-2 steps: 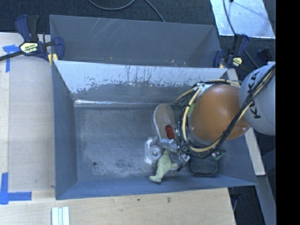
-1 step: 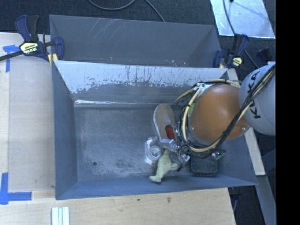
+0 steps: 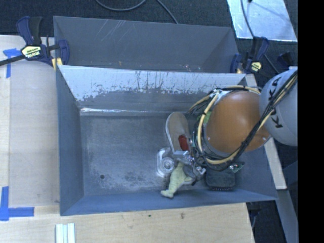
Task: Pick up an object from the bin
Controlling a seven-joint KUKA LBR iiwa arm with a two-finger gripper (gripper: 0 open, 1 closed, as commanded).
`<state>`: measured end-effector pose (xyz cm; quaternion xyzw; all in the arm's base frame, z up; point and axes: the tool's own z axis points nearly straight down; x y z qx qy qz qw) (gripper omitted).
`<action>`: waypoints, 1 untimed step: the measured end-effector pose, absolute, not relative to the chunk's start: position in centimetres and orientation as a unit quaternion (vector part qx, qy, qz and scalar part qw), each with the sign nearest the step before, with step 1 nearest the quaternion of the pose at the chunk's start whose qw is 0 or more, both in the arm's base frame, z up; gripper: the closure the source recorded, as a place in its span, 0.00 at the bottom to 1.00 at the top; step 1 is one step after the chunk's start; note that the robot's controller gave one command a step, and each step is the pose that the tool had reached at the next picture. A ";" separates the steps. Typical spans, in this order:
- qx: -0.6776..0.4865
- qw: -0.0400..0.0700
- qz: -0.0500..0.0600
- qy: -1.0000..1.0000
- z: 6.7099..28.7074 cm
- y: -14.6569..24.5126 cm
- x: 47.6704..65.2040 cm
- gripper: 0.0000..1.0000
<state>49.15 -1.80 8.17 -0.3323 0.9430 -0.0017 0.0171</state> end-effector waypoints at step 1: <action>-0.333 0.011 -0.001 0.943 9.7 -1.9 48.8 1.00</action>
Offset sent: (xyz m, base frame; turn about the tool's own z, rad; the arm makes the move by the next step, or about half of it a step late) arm 0.0000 0.0001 0.0892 0.0000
